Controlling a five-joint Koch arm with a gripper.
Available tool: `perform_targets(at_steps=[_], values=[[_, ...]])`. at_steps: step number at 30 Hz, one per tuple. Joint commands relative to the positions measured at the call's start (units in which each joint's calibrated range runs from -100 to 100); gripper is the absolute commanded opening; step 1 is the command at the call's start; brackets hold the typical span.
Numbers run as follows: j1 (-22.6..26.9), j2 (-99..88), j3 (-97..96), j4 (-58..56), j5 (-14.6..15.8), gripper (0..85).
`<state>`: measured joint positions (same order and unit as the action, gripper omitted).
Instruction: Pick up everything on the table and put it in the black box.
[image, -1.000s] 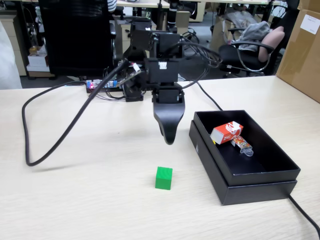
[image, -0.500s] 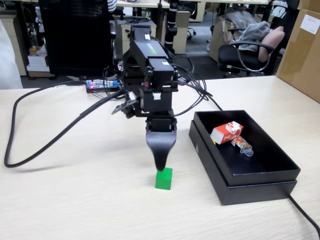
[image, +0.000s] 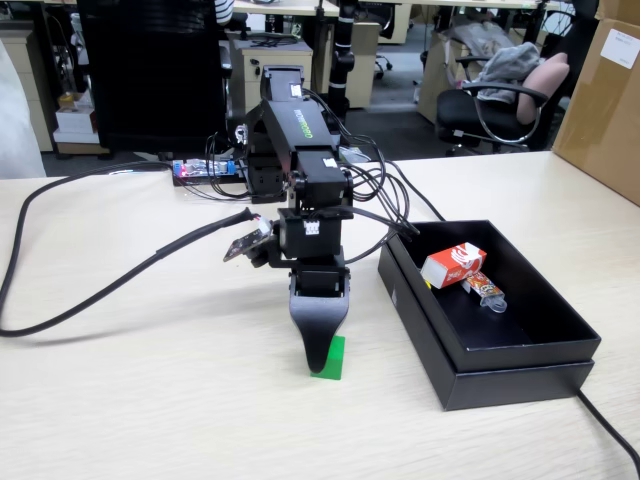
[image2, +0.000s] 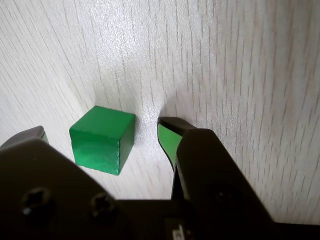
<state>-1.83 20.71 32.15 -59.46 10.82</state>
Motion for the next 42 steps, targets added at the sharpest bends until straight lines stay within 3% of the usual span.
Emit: perform_targets(at_steps=[1,8,13,31,42], values=[[0.5,-0.9,3.3,1.6,-0.1,43.5],[0.7,1.6,4.3,1.7,-0.1,37.1],[0.6,2.3,5.0,1.7,-0.2,22.1],[0.8,-8.1,7.8,-6.1,-0.6,21.1],[4.2,-19.4,13.0,-13.3,-0.4,21.1]])
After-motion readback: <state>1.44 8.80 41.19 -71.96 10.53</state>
